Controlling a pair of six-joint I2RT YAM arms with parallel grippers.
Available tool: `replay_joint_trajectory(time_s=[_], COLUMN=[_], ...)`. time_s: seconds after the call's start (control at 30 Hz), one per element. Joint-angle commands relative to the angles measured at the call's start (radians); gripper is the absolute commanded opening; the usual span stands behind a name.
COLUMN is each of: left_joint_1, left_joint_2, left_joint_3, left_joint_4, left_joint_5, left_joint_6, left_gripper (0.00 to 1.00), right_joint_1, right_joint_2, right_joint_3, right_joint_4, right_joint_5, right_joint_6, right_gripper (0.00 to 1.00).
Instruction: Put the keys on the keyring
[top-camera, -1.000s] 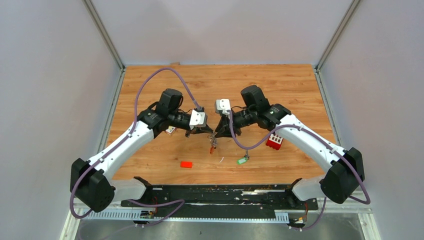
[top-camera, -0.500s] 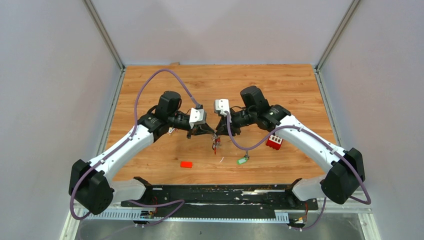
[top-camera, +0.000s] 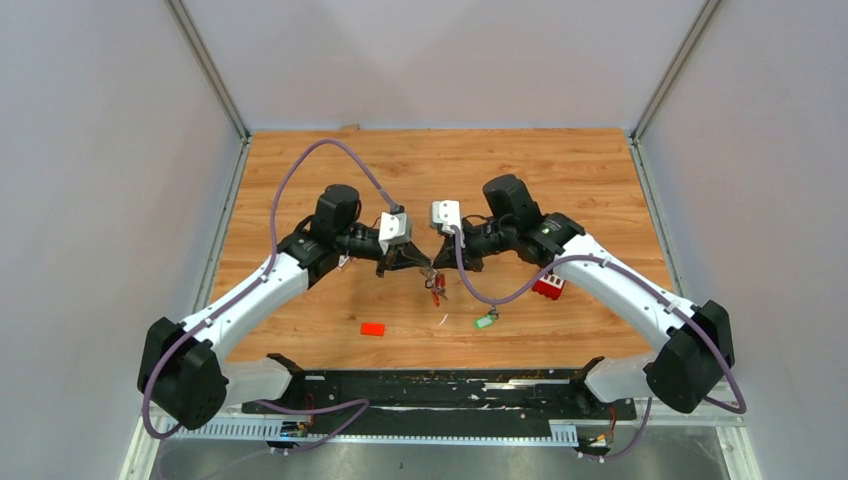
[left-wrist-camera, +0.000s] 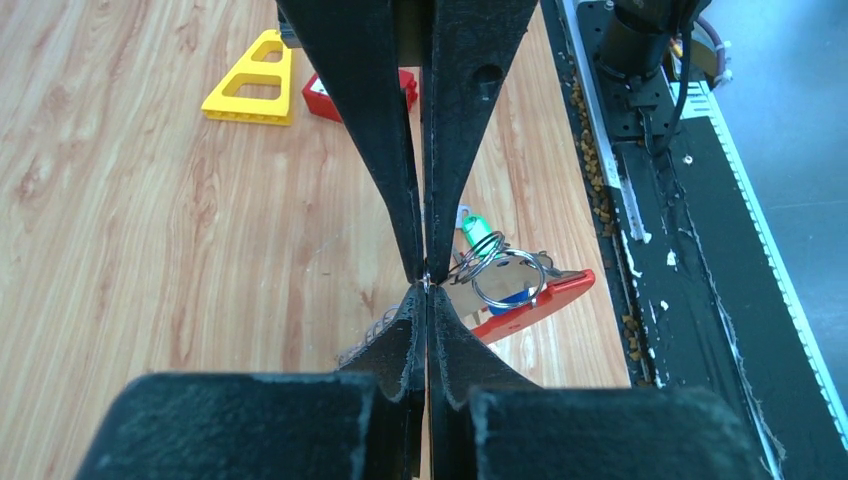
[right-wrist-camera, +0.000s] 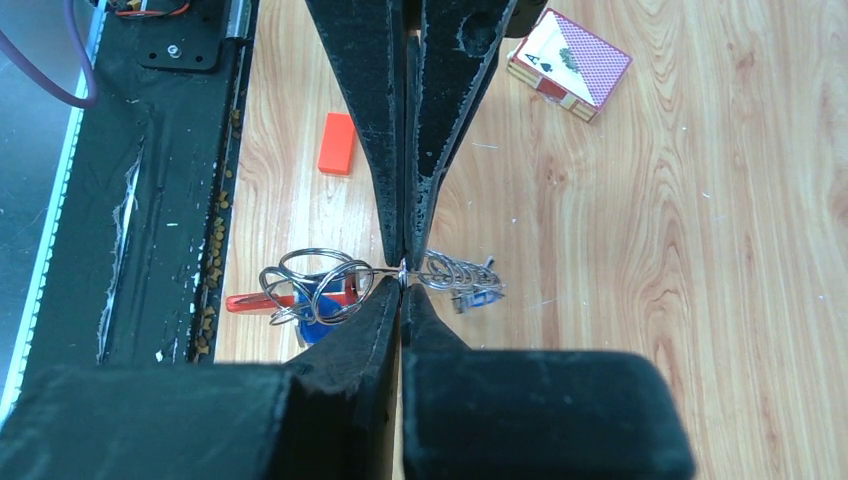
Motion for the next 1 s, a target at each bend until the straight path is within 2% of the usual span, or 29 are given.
replay_joint_trajectory(time_s=[0.0, 0.17, 0.3, 0.57, 0.97], left_joint_1=[0.011, 0.04, 0.04, 0.04, 0.04], left_joint_2=[-0.035, -0.045, -0.04, -0.025, -0.022], left_joint_3=[-0.013, -0.066, -0.092, -0.098, -0.114], left_joint_4=[0.126, 0.286, 0.371, 0.48, 0.48], left_joint_5=[0.061, 0.073, 0.056, 0.011, 0.011], left_joint_6=[-0.112, -0.232, -0.296, -0.37, -0.345], left_gripper=[0.04, 0.23, 0.3, 0.31, 0.25], right_joint_1=[-0.011, -0.051, -0.072, -0.083, -0.097], right_joint_2=[-0.049, -0.072, -0.076, -0.074, -0.074], right_joint_3=[0.012, 0.013, 0.018, 0.022, 0.02], right_joint_4=[0.074, 0.093, 0.103, 0.113, 0.126], right_joint_5=[0.027, -0.019, -0.061, -0.105, -0.148], right_joint_6=[-0.004, 0.04, 0.073, 0.1, 0.126], right_gripper=[0.0, 0.0, 0.0, 0.0, 0.0])
